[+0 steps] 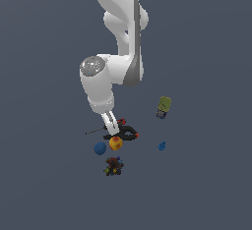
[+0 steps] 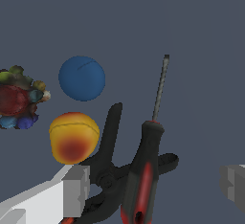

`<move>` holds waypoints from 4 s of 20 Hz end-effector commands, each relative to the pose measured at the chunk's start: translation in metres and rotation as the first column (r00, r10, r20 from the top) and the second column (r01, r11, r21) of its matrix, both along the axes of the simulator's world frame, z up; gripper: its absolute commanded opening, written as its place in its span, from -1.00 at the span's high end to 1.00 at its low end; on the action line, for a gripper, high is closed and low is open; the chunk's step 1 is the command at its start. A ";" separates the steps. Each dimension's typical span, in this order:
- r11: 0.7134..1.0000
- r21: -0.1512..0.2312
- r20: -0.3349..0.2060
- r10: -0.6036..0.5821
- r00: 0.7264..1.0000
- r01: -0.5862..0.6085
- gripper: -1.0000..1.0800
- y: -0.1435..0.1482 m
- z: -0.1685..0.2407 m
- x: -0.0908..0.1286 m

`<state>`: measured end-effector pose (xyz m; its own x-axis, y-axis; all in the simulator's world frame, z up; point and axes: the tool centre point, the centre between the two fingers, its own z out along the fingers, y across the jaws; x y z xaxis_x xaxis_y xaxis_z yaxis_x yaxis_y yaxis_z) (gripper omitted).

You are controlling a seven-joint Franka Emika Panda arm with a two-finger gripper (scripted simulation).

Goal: Pick up a designated object from a clutter of objects.

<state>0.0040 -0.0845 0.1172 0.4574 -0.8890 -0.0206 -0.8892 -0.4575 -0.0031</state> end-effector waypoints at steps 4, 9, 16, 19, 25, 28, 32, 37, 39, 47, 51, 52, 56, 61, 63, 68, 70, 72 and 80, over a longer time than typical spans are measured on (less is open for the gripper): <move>0.992 -0.011 0.003 -0.126 0.992 0.126 -0.92 -0.011 -0.021 -0.004; 0.981 -0.017 0.005 -0.194 0.981 0.194 -0.92 -0.017 -0.032 -0.007; 0.976 -0.019 0.006 -0.217 0.976 0.217 -0.92 -0.019 -0.036 -0.008; 0.976 -0.019 0.006 -0.217 0.976 0.217 -0.92 -0.019 -0.040 -0.008; 0.975 -0.020 0.006 -0.220 0.975 0.220 -0.92 -0.019 -0.063 -0.009; 0.975 -0.020 0.006 -0.221 0.975 0.222 -0.92 -0.019 -0.077 -0.009; 0.975 -0.020 0.006 -0.222 0.975 0.222 -0.92 -0.019 -0.086 -0.009; 0.975 -0.020 0.006 -0.222 0.975 0.222 1.00 -0.019 -0.087 -0.009; 0.975 -0.020 0.006 -0.222 0.975 0.222 1.00 -0.019 -0.087 -0.009; 0.976 -0.017 0.026 -0.219 0.975 0.219 1.00 -0.018 -0.078 -0.001; 0.976 -0.017 0.026 -0.219 0.975 0.219 1.00 -0.018 -0.069 -0.001; 0.976 -0.017 0.026 -0.219 0.975 0.219 1.00 -0.018 -0.066 0.000; 0.975 -0.017 0.024 -0.219 0.975 0.220 1.00 -0.018 -0.045 0.000; 0.975 -0.017 0.022 -0.220 0.975 0.221 1.00 -0.018 -0.007 0.001; 0.975 -0.018 0.021 -0.221 0.975 0.221 1.00 -0.018 0.012 0.002; 0.975 -0.019 0.018 -0.222 0.975 0.223 1.00 -0.019 0.065 0.005; 0.975 -0.020 0.017 -0.223 0.975 0.223 1.00 -0.019 0.087 0.006; 0.975 -0.020 0.016 -0.223 0.975 0.223 1.00 -0.019 0.108 0.007; 0.974 -0.021 0.012 -0.224 0.975 0.224 1.00 -0.019 0.190 0.013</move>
